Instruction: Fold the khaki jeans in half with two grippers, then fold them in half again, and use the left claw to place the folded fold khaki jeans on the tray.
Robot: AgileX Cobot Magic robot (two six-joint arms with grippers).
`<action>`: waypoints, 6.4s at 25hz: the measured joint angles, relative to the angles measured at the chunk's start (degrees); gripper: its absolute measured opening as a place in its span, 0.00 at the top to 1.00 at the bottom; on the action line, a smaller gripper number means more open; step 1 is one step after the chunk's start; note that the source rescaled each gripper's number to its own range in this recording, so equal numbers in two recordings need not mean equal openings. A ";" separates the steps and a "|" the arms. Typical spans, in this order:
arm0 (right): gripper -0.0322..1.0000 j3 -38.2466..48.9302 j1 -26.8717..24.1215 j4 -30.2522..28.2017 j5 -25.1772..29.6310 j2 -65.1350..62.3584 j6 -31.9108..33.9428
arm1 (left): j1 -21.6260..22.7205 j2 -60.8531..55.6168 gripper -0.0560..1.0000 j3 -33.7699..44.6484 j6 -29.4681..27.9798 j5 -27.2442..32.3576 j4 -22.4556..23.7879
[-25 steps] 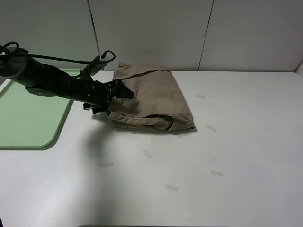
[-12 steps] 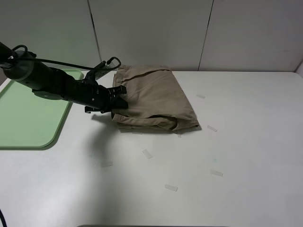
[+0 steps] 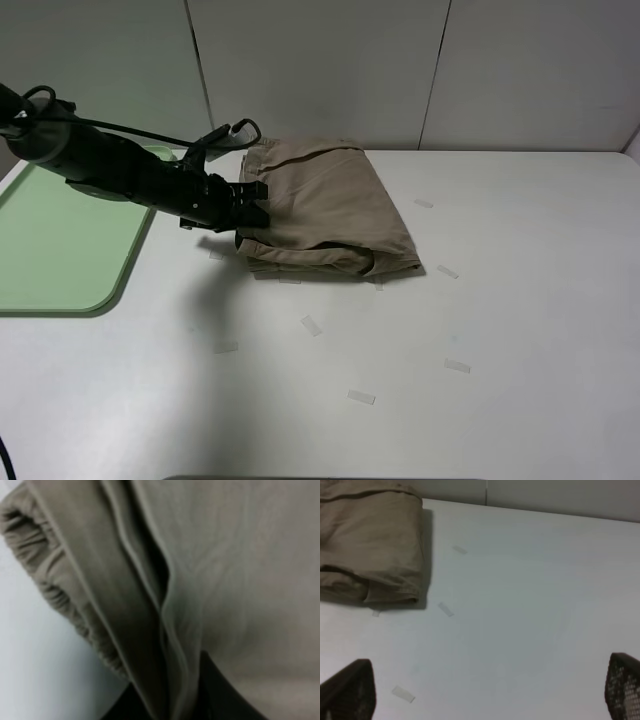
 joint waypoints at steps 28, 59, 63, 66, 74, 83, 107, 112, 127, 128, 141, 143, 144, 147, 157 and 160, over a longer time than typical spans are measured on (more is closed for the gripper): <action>0.00 0.00 0.00 0.31 0.00 0.00 0.00 | 15.62 -17.53 0.91 -5.81 -57.37 13.86 96.10; 0.00 0.00 0.00 0.36 0.00 0.00 0.00 | 26.41 -20.11 0.92 -5.63 -59.21 6.61 113.07; 0.00 0.00 0.00 0.36 0.00 0.00 0.00 | 26.41 -20.11 0.76 -5.45 -60.70 5.86 113.07; 0.00 0.00 0.00 0.36 0.00 0.00 0.00 | 26.41 -20.12 0.40 -5.45 -64.33 5.44 113.09; 0.00 0.00 0.00 0.36 0.00 0.00 0.00 | 26.41 -20.29 0.09 -5.45 -69.32 6.80 113.09; 0.00 0.00 0.00 0.36 0.00 0.00 0.00 | 26.41 -30.56 0.08 -5.33 -69.36 6.98 109.48; 0.00 0.00 0.00 0.36 0.00 0.00 0.00 | 26.41 -88.69 0.08 12.93 -69.27 16.67 98.08; 0.00 0.00 0.00 0.36 0.00 0.00 0.00 | 26.41 -99.29 0.08 16.05 -68.27 25.15 93.53; 0.00 0.00 0.00 0.36 0.00 0.00 0.00 | 17.02 -111.80 0.08 28.77 -65.19 30.07 80.50; 0.00 0.00 0.00 0.36 0.00 0.00 0.00 | 17.02 -113.01 0.08 29.74 -65.19 30.07 79.56; 0.00 0.00 0.00 0.36 0.00 0.00 0.00 | 16.94 -123.67 0.08 33.38 -70.81 37.75 78.55; 0.00 0.00 0.00 0.36 0.00 0.00 0.00 | 16.84 -124.25 0.08 33.38 -72.33 39.19 80.85; 0.00 0.00 0.00 0.36 0.00 0.00 0.00 | 16.84 -124.34 0.08 33.38 -72.83 39.99 82.43; 0.00 0.00 0.00 0.36 0.00 0.00 0.00 | 16.70 -124.45 0.08 33.38 -74.05 41.64 85.89; 0.00 0.00 0.00 0.36 0.00 0.00 0.00 | 16.55 -124.56 0.08 35.63 -76.61 39.96 89.84; 0.00 0.00 0.00 0.36 0.00 0.00 0.00 | 16.49 -124.56 0.08 35.97 -76.81 39.91 89.84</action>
